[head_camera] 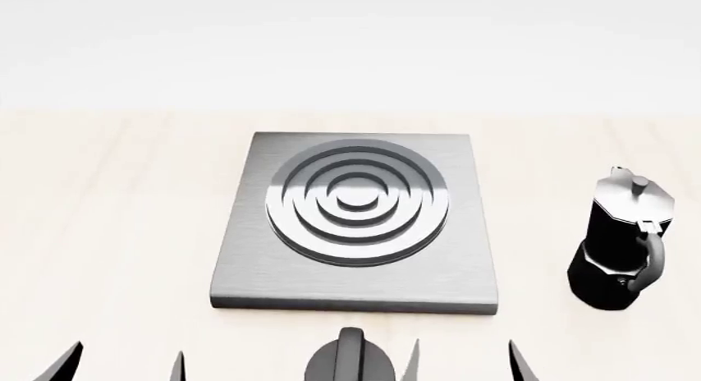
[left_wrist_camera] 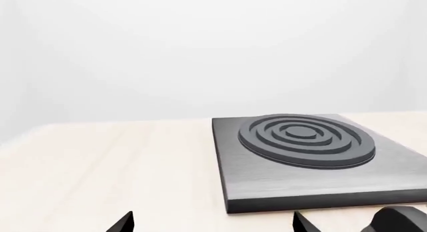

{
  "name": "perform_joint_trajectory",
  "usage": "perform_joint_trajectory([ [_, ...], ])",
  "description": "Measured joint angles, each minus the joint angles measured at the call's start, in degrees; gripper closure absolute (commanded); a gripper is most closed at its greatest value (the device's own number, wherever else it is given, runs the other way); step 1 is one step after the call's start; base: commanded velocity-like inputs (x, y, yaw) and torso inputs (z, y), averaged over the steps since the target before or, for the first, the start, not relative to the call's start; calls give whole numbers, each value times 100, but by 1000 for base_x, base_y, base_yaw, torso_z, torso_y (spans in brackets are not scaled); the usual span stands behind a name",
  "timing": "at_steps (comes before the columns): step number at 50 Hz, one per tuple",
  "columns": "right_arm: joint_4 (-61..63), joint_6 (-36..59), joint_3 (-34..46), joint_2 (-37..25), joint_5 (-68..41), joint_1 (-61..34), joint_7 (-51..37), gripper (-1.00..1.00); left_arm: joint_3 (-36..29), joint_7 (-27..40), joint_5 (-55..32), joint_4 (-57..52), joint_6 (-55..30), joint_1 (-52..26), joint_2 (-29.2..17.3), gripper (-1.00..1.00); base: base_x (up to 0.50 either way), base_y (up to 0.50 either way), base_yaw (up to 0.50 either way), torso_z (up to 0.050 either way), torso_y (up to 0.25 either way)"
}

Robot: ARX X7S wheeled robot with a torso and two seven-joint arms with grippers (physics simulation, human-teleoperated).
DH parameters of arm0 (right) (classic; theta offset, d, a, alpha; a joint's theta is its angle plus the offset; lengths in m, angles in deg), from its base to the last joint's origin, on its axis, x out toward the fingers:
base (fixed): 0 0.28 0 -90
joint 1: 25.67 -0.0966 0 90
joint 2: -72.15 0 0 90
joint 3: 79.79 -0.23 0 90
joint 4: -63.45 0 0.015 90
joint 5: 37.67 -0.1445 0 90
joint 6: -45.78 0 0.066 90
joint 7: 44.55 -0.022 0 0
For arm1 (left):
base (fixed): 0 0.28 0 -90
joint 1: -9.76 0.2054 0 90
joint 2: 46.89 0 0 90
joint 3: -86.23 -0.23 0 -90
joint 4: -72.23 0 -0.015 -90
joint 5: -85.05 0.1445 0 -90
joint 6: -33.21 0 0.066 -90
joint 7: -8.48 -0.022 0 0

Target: Put the moka pot on the stove.

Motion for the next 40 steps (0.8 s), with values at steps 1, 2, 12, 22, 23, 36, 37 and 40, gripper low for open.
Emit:
perform_joint_trajectory([
  [1,34,61,-35,-5,29,-28,4,-100,19,-19,11,-1,-6,4,15,-100,0,0,0,0,0],
  [2,73,125,-68,-13,56,-56,5,-100,35,-36,21,-2,-12,8,27,-100,0,0,0,0,0],
  [12,340,742,-278,-169,315,-377,-47,-100,103,-102,41,-33,-55,39,67,-100,0,0,0,0,0],
  [22,843,1384,-389,-383,538,-564,-132,-100,99,-79,-17,-49,-104,29,34,-100,0,0,0,0,0],
  [23,907,1452,-408,-406,560,-575,-148,-100,96,-76,-24,-48,-104,28,30,-100,0,0,0,0,0],
  [36,1534,2195,-681,-655,617,-746,-232,-100,51,-9,-125,-43,-116,23,-58,-100,0,0,0,0,0],
  [37,1551,2238,-702,-669,599,-771,-225,-100,48,-4,-135,-44,-118,21,-66,-100,0,0,0,0,0],
  [40,1567,2360,-754,-710,540,-860,-192,-100,42,11,-161,-39,-125,11,-90,-100,0,0,0,0,0],
])
